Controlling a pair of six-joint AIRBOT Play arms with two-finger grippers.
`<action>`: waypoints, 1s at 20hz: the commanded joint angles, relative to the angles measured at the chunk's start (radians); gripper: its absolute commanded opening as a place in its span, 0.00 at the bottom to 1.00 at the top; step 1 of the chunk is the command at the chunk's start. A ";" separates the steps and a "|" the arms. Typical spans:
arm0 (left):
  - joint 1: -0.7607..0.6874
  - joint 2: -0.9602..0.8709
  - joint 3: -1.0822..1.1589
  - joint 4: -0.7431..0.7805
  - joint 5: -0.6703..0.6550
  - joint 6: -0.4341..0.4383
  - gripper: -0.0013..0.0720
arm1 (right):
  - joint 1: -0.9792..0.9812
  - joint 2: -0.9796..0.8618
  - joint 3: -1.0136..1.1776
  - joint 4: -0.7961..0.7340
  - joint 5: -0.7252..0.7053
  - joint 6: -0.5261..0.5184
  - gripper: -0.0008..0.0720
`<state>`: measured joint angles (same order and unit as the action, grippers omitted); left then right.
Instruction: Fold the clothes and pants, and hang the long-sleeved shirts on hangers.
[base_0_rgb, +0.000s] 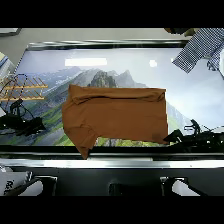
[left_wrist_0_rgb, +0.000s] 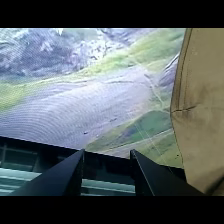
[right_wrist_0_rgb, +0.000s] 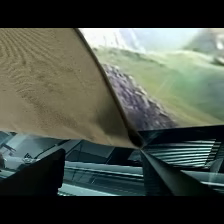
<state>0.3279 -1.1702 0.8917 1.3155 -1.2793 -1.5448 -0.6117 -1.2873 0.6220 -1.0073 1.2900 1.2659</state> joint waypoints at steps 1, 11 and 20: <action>0.001 0.001 -0.002 0.000 0.014 0.000 0.45 | 0.000 -0.001 -0.020 0.024 -0.082 -0.044 0.75; 0.001 0.001 -0.002 -0.004 0.016 -0.004 0.45 | 0.000 -0.001 -0.020 0.031 -0.092 -0.078 0.39; 0.069 0.002 -0.111 -0.205 0.050 0.099 0.48 | 0.000 -0.001 -0.020 0.072 -0.095 -0.124 0.06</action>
<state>0.3630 -1.1694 0.8394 1.2289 -1.2495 -1.5223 -0.6117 -1.2892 0.6010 -0.9657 1.1881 1.1584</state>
